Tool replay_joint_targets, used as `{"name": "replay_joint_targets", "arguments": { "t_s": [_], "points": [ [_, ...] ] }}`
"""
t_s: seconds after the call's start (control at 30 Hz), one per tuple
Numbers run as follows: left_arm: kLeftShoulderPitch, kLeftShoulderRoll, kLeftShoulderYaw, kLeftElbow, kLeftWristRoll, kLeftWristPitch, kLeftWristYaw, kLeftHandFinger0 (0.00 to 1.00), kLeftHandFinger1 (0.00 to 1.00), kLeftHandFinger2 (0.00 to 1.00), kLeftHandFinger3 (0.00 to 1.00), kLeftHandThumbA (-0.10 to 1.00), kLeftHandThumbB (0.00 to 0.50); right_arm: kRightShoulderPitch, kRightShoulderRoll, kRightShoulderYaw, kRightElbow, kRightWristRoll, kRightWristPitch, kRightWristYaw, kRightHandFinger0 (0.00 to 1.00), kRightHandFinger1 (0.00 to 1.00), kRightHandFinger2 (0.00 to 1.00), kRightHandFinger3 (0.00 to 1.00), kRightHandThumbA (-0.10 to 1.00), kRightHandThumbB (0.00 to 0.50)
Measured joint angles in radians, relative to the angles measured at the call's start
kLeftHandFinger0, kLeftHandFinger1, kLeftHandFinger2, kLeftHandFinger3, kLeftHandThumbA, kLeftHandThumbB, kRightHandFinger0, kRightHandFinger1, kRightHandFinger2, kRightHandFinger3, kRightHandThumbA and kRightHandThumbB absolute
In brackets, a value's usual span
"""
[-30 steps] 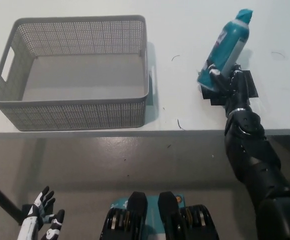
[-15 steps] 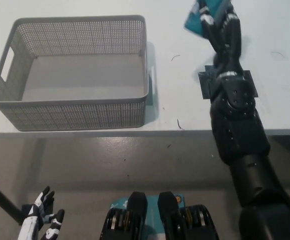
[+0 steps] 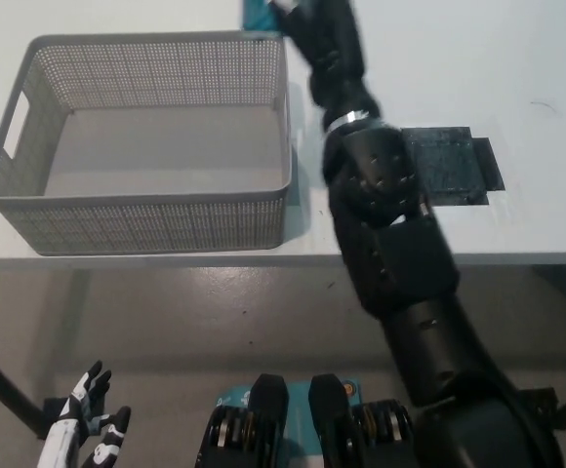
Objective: Use the right hand to pick up an air purifying spray and put it inside a container
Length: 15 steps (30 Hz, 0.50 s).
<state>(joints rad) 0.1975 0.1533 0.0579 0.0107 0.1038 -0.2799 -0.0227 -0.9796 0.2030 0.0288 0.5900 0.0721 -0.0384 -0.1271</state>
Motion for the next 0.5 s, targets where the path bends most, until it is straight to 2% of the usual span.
{"name": "replay_joint_targets", "arguments": {
  "t_s": [0.17, 0.2, 0.3, 0.33, 0.37, 0.4, 0.43, 0.47, 0.5],
  "points": [
    [-0.005, 0.0, -0.005, 0.0, 0.003, 0.001, -0.002, 0.74, 0.97, 1.0, 1.0, 0.69, 0.181, 0.059, 0.038, 0.056, 0.079, -0.015, 0.016, 0.017, 0.17, 0.16, 0.26, 0.34, -0.09, 0.47],
    [-0.005, 0.0, -0.007, -0.002, 0.004, 0.001, -0.003, 0.73, 0.95, 1.0, 1.0, 0.68, 0.176, 0.071, 0.048, 0.064, 0.105, -0.018, 0.02, 0.019, 0.24, 0.21, 0.28, 0.36, -0.1, 0.467],
    [-0.006, 0.0, -0.011, -0.011, 0.009, 0.002, -0.004, 0.72, 0.95, 1.0, 1.0, 0.71, 0.183, 0.067, 0.067, 0.071, 0.146, -0.027, 0.015, 0.021, 0.24, 0.21, 0.29, 0.37, -0.1, 0.464],
    [-0.008, 0.0, -0.013, -0.011, 0.012, 0.002, -0.004, 0.72, 0.95, 1.0, 1.0, 0.71, 0.194, 0.062, 0.068, 0.071, 0.163, -0.028, 0.012, 0.02, 0.33, 0.33, 0.38, 0.37, -0.1, 0.46],
    [-0.009, 0.0, -0.014, -0.012, 0.015, 0.002, -0.004, 0.72, 0.95, 1.0, 1.0, 0.69, 0.187, 0.056, 0.068, 0.071, 0.178, -0.029, 0.006, 0.02, 0.35, 0.34, 0.39, 0.4, -0.09, 0.451],
    [-0.009, 0.0, -0.015, -0.012, 0.016, 0.002, -0.004, 0.73, 0.95, 1.0, 1.0, 0.68, 0.181, 0.051, 0.069, 0.071, 0.192, -0.029, 0.0, 0.021, 0.57, 0.54, 0.58, 0.57, -0.04, 0.458],
    [-0.01, 0.0, -0.016, -0.012, 0.017, 0.002, -0.004, 0.73, 0.95, 1.0, 1.0, 0.66, 0.184, 0.043, 0.069, 0.071, 0.211, -0.03, -0.01, 0.022, 0.84, 0.88, 0.98, 0.98, 0.26, 0.492],
    [-0.012, 0.0, -0.017, -0.012, 0.017, 0.002, -0.004, 0.72, 0.94, 1.0, 1.0, 0.65, 0.182, 0.038, 0.068, 0.073, 0.228, -0.032, -0.023, 0.023, 1.0, 1.0, 1.0, 1.0, 0.38, 0.5],
    [-0.013, 0.0, -0.017, -0.012, 0.016, 0.002, -0.004, 0.73, 0.95, 1.0, 1.0, 0.65, 0.181, 0.036, 0.065, 0.082, 0.238, -0.035, -0.033, 0.028, 1.0, 1.0, 1.0, 1.0, 0.43, 0.5]
  ]
}}
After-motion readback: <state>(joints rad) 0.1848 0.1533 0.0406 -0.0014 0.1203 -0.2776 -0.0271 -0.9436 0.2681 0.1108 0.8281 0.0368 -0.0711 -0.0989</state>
